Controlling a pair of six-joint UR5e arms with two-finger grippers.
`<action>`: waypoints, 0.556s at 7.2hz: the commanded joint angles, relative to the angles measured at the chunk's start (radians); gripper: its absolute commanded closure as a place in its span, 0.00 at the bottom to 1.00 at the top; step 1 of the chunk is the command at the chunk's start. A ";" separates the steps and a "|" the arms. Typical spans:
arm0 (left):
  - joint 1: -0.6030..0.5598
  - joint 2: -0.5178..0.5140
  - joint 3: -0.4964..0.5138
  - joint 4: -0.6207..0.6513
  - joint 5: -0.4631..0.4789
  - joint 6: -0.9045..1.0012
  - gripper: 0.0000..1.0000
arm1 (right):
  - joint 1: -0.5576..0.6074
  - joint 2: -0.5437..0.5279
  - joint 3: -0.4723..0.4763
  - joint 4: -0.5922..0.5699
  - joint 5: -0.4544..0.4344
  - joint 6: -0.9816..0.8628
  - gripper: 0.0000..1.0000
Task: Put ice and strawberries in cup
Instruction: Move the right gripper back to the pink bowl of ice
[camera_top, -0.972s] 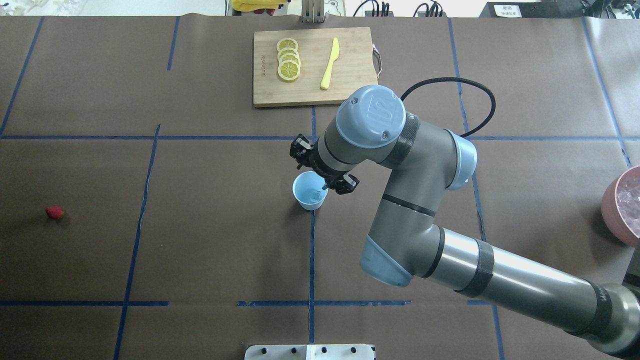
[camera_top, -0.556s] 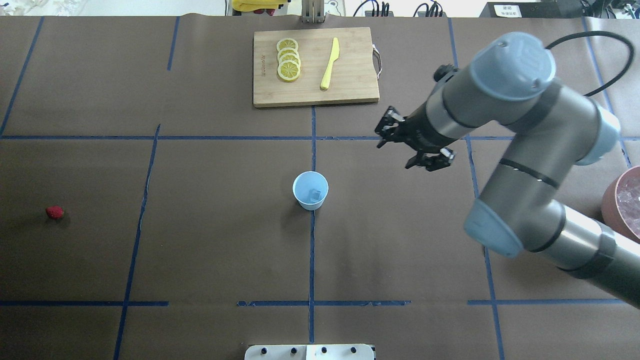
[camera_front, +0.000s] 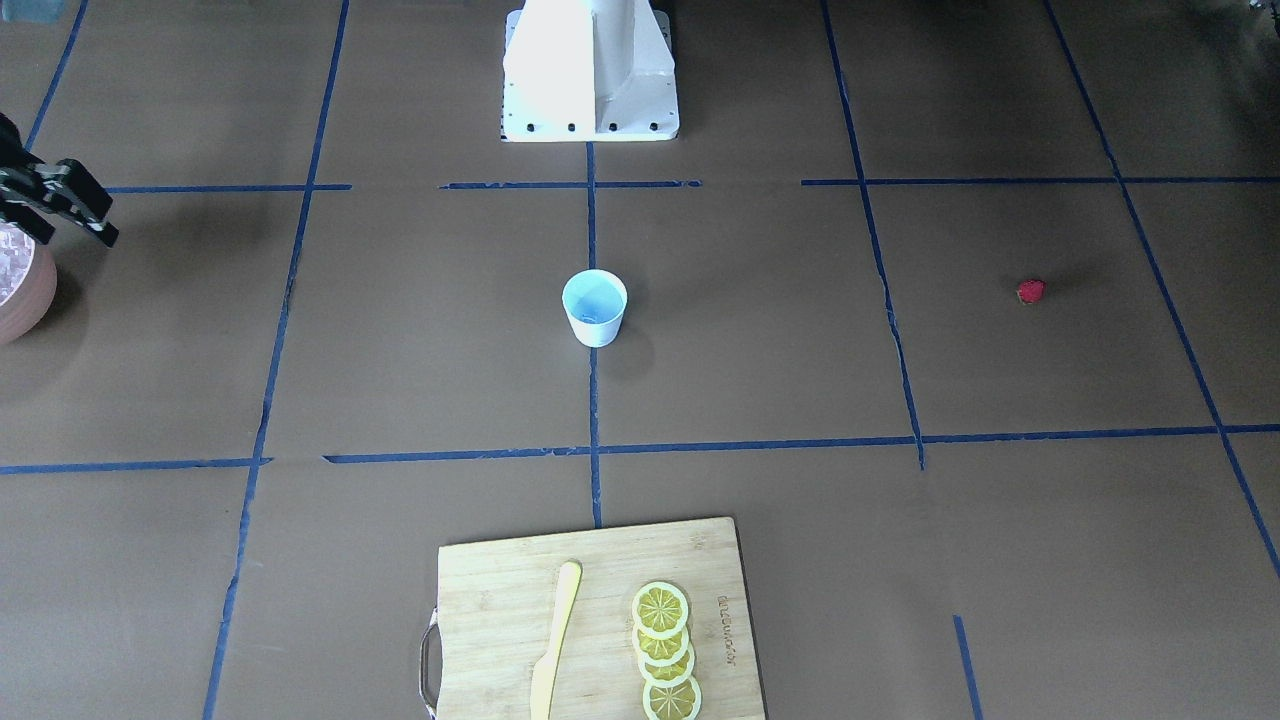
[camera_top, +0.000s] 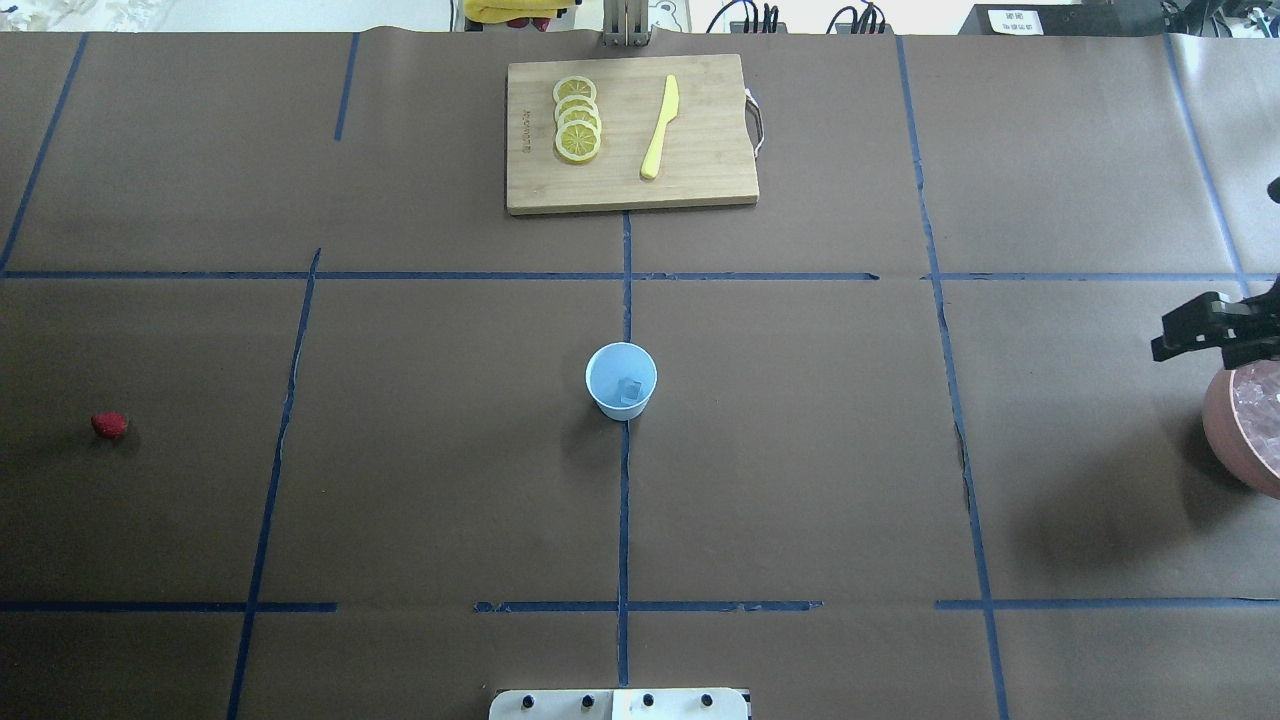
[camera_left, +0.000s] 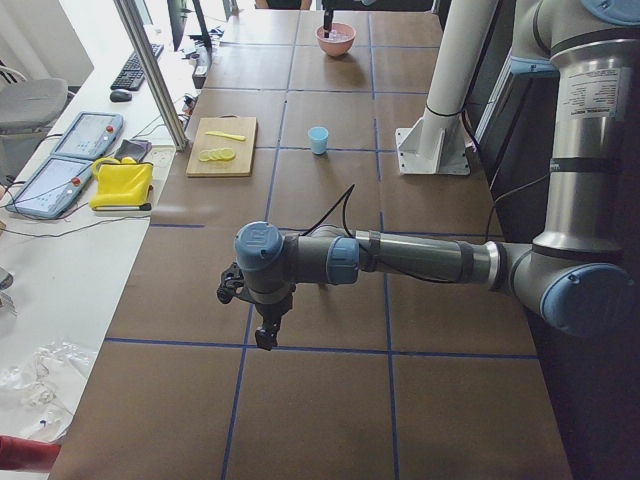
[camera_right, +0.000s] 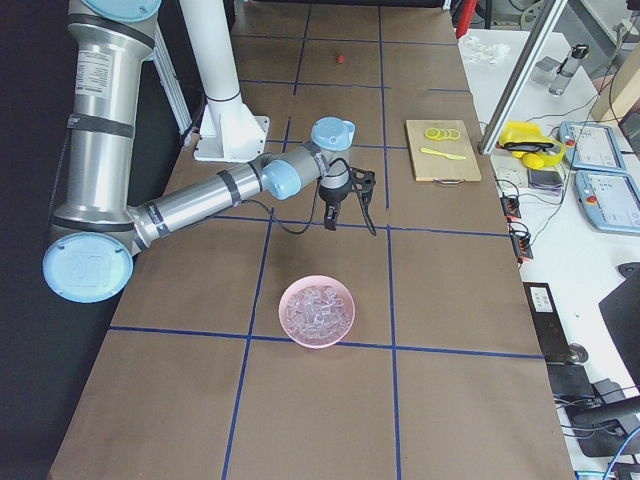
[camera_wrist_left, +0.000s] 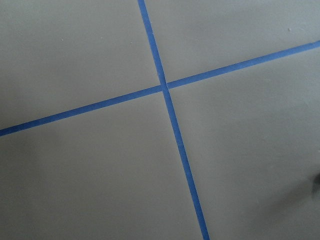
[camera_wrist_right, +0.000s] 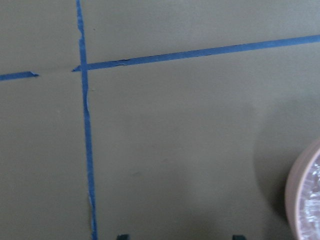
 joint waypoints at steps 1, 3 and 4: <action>0.000 0.000 0.003 0.000 0.001 0.000 0.00 | 0.101 -0.106 -0.055 -0.001 0.001 -0.354 0.21; 0.000 0.000 0.006 0.000 -0.001 0.000 0.00 | 0.120 -0.109 -0.129 0.008 -0.008 -0.577 0.20; 0.000 0.000 0.006 0.000 -0.001 0.001 0.00 | 0.120 -0.103 -0.161 0.022 -0.009 -0.693 0.20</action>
